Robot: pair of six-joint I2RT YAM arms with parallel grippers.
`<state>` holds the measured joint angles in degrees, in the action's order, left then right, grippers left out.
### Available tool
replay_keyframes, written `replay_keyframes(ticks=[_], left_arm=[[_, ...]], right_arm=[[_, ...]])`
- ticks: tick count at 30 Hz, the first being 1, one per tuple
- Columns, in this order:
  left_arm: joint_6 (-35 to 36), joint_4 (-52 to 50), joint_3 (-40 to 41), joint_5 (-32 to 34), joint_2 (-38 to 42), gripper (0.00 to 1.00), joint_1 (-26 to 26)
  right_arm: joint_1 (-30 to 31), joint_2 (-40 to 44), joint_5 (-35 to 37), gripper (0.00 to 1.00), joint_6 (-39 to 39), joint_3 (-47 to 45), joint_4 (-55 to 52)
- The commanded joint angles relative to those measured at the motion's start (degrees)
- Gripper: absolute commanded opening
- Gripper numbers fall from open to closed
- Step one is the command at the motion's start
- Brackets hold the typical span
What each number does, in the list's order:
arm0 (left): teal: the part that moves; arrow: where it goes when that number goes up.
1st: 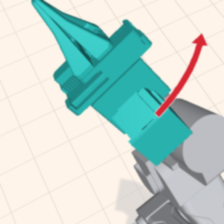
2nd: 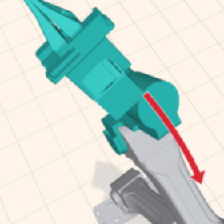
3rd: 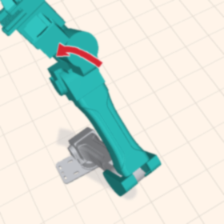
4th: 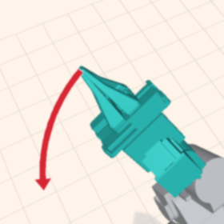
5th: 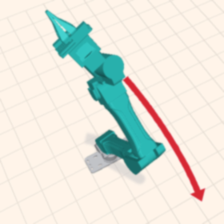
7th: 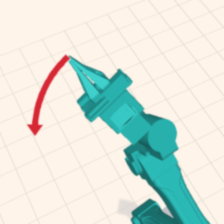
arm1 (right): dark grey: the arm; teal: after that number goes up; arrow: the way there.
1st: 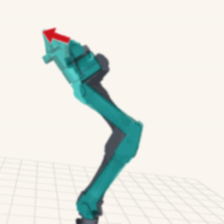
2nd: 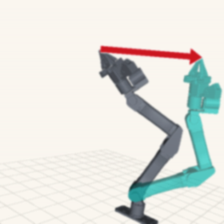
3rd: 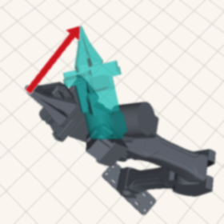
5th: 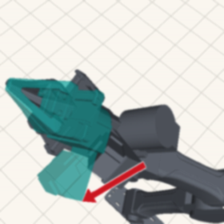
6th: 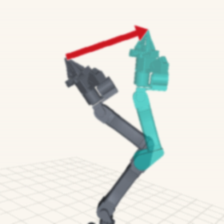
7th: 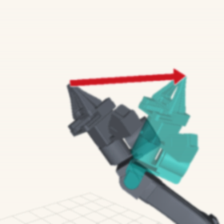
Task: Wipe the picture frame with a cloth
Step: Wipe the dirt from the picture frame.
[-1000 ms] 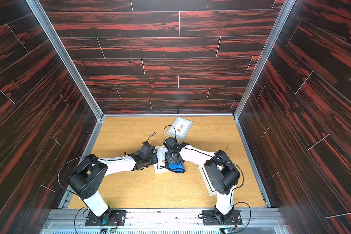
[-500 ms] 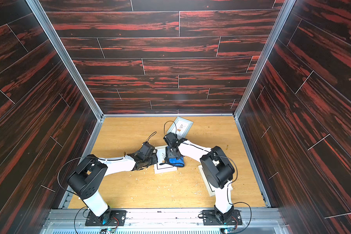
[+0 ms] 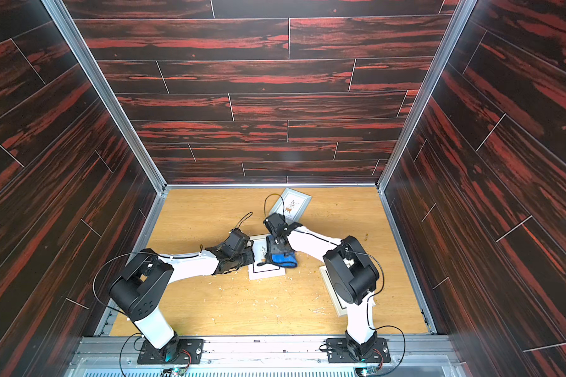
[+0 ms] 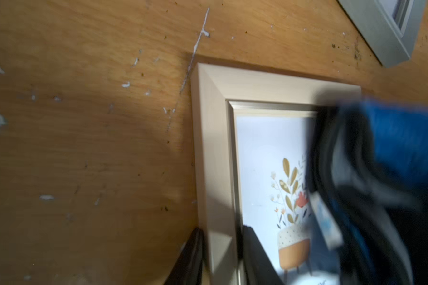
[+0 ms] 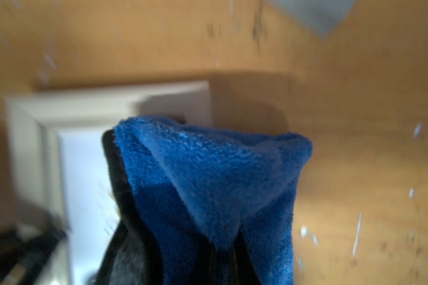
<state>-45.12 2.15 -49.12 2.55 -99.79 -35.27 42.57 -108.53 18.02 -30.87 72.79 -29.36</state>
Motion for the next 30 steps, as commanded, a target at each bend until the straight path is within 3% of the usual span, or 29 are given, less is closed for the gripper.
replay_keyframes(ticks=[1, 6, 13, 17, 23, 30], left_arm=[[0.9, -3.2, 2.7, -1.6, 0.5, 0.29, -0.3], [1.9, -2.7, 1.4, -4.1, -0.2, 0.29, -0.3], [1.6, -0.7, 3.4, -4.5, 0.0, 0.29, -0.3], [0.5, 1.1, 5.0, -4.1, 0.6, 0.29, -0.3], [0.9, 0.8, 4.5, -4.8, -0.2, 0.29, -0.3], [0.7, 0.2, 3.2, -4.9, -1.5, 0.29, -0.3]], right_arm=[[1.7, 3.3, -1.6, 0.00, -1.1, -3.3, -0.7], [0.5, -1.6, 1.5, 0.00, 0.1, 4.9, -0.2], [1.7, -12.1, -7.3, 0.00, -0.3, 17.5, 1.5], [1.0, -13.3, -4.9, 0.00, -1.0, 17.7, -0.2], [-4.5, -7.9, -0.1, 0.00, -0.9, 9.1, 2.0], [1.0, -12.0, -4.9, 0.00, -2.3, 15.2, 2.3]])
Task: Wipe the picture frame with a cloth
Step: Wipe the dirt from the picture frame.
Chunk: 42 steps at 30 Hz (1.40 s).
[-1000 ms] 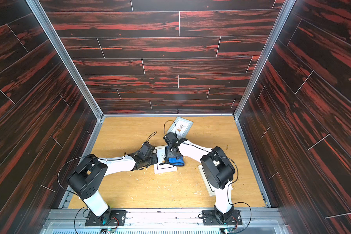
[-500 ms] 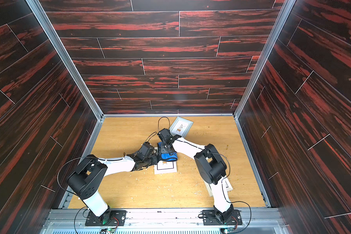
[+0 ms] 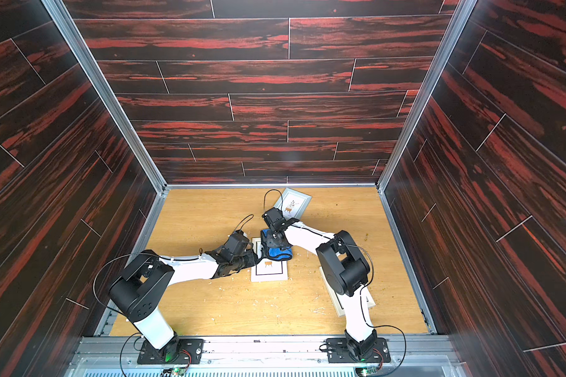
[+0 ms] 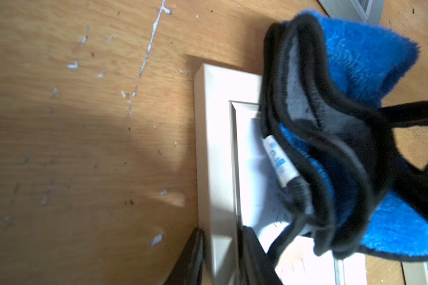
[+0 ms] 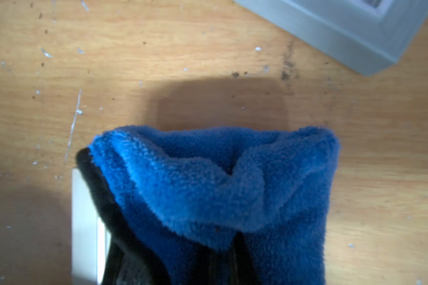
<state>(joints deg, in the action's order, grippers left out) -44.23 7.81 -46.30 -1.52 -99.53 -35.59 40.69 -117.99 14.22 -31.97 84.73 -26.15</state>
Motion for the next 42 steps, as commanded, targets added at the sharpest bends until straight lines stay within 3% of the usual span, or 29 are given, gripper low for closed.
replay_keyframes(ticks=[1, 6, 9, 19, 30, 38, 42], left_arm=[[-0.2, -5.6, 0.4, -0.6, -1.6, 0.29, 0.0], [0.0, -6.1, 1.4, 0.4, -1.2, 0.29, 0.1], [-0.1, -6.1, 1.5, 0.8, -1.1, 0.29, 0.0], [-0.8, -5.6, 1.0, 1.1, -1.9, 0.29, 0.0], [-1.3, -4.4, 2.2, 0.1, -1.1, 0.29, 0.0], [-1.5, -4.1, 2.6, 0.9, -1.2, 0.29, 0.0], [-1.3, -4.1, 2.3, 0.9, -1.6, 0.29, 0.0]], right_arm=[[2.9, -3.1, -1.4, 0.00, -1.4, 4.1, -1.2], [0.0, -1.5, 3.3, 0.00, -1.0, 1.8, -3.2], [-1.6, 1.2, 1.2, 0.00, 0.9, -2.0, -2.6], [6.7, 9.9, -3.4, 0.00, -5.2, -14.6, -1.5], [2.4, -0.7, -0.6, 0.00, -4.0, -0.2, -3.5], [7.3, 7.0, -1.8, 0.00, -6.4, -13.3, -2.4], [7.2, 7.0, 0.1, 0.00, -6.7, -14.0, -1.9]])
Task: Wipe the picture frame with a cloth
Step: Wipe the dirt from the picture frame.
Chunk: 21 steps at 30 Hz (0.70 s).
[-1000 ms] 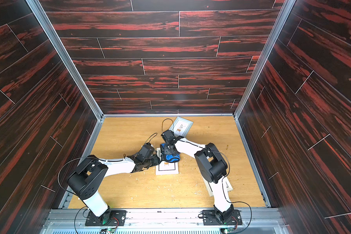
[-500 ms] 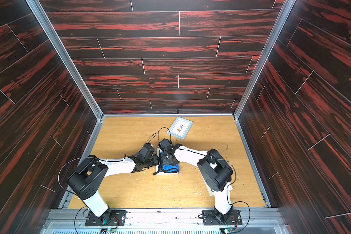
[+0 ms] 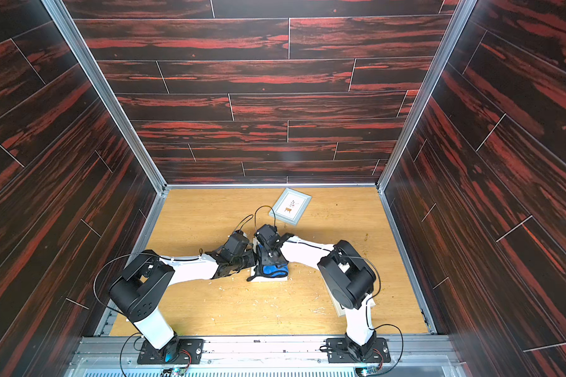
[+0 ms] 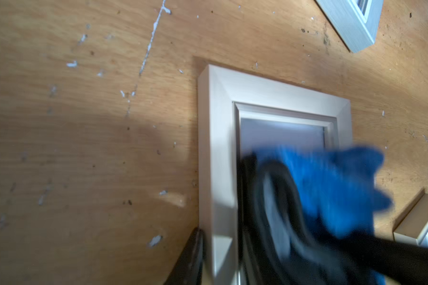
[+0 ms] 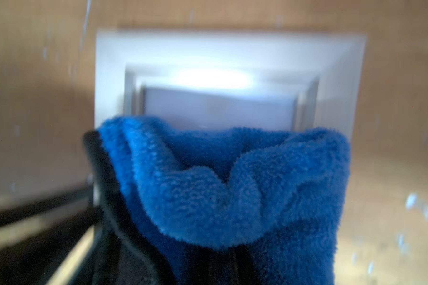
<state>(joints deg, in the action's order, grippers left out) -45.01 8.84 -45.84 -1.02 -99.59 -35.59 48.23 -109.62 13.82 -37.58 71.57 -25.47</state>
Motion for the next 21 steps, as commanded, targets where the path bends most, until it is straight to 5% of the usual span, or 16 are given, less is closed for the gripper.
replay_keyframes(ticks=[1, 7, 13, 21], left_arm=[[-0.5, -5.3, 1.7, 0.3, -1.6, 0.29, 0.0], [-0.3, -6.3, 1.4, 0.6, -1.2, 0.29, 0.0], [-0.6, -6.2, 2.4, 1.7, -1.0, 0.29, 0.0], [-0.5, -5.9, 1.7, 1.4, -1.2, 0.29, 0.0]], right_arm=[[-1.1, -2.5, 1.3, 0.00, -0.9, 1.2, -3.3], [-3.6, -8.7, 5.5, 0.00, 1.6, 12.9, -7.2], [-5.3, -6.0, 12.1, 0.00, 2.2, 8.7, -9.6], [-0.5, -10.7, 5.0, 0.00, 1.4, 15.3, -7.8]])
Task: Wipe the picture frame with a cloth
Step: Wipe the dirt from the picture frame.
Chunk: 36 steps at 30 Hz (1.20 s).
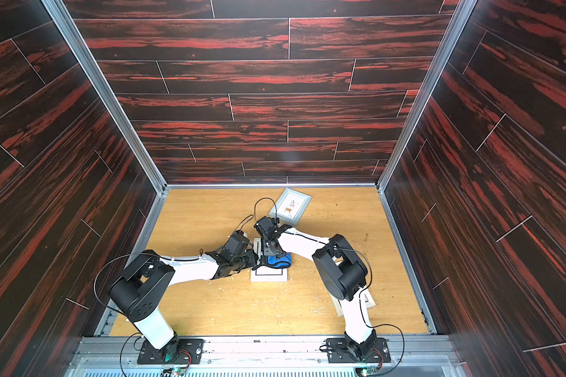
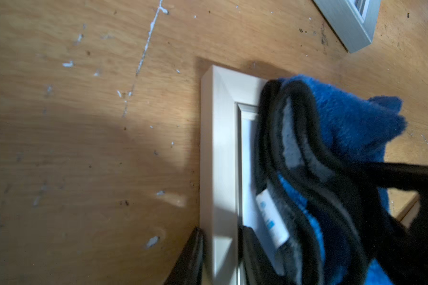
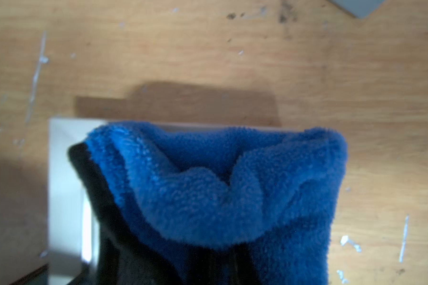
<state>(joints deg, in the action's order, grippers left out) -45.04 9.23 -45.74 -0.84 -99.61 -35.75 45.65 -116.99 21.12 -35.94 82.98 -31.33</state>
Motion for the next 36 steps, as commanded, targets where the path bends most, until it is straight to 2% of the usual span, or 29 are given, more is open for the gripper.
replay_keyframes(ticks=[1, 5, 9, 16, 23, 25, 32, 34, 36], left_arm=[[-0.4, -6.3, 1.5, 1.2, -1.1, 0.29, 0.2], [-0.2, -6.9, 1.5, 1.2, -1.1, 0.29, 0.3], [-0.7, -6.3, 2.0, 1.4, -1.0, 0.29, 0.2], [-0.7, -7.6, 1.0, 2.1, -1.8, 0.29, 0.2], [-0.7, -7.4, 1.3, 2.6, -1.5, 0.29, 0.2], [-1.1, -6.8, 1.5, 2.3, -1.9, 0.29, 0.2], [-0.7, -8.3, 1.0, 2.2, -1.1, 0.29, 0.2], [-0.4, -8.9, 0.7, 2.3, -1.0, 0.29, 0.2], [-0.3, -8.9, 0.6, 2.6, -1.1, 0.29, 0.2]], right_arm=[[2.1, -4.0, -3.0, 0.00, -0.4, 4.8, -2.0], [0.9, -3.9, 0.4, 0.00, -0.4, 4.7, -3.5], [-2.0, 0.2, 1.9, 0.00, 0.2, -1.6, -2.5], [1.9, 1.0, 0.3, 0.00, -0.5, -0.4, -4.8], [2.7, 10.4, -2.3, 0.00, -1.6, -14.1, -2.1], [2.4, 9.4, -0.1, 0.00, -1.2, -12.8, -2.8], [-1.9, -1.3, 4.9, 0.00, 1.3, 2.2, -5.3], [-1.7, -1.8, 5.4, 0.00, 1.3, 2.7, -6.6], [-0.8, 1.2, 4.4, 0.00, 1.6, -1.8, -5.3]])
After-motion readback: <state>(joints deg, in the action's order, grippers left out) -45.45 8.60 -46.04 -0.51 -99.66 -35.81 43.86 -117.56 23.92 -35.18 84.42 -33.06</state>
